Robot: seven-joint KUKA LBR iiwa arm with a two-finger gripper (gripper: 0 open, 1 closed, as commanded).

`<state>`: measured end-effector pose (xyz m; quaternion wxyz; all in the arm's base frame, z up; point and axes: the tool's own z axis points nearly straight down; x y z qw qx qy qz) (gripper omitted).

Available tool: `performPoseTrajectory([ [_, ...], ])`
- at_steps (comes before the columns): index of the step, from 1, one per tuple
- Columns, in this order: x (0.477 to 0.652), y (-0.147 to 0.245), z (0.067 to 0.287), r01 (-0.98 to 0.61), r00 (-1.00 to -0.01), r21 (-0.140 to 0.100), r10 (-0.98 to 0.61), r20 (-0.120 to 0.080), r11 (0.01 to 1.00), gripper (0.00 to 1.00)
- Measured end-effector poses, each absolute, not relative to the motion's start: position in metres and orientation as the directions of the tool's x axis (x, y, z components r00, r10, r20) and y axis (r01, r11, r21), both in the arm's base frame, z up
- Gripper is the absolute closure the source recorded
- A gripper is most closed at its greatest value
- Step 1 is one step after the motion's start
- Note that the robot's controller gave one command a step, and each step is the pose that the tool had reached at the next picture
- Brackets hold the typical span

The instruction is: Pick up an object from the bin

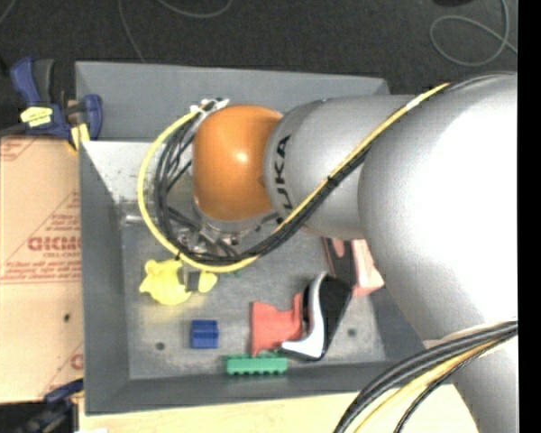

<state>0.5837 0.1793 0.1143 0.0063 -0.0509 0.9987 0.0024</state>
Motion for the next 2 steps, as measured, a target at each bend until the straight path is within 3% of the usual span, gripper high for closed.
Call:
performPoseTrajectory([
  [2, 0.584, 0.179, 0.142, -0.101, -0.995, 0.004, -0.101, -0.013, 0.995, 1.00],
])
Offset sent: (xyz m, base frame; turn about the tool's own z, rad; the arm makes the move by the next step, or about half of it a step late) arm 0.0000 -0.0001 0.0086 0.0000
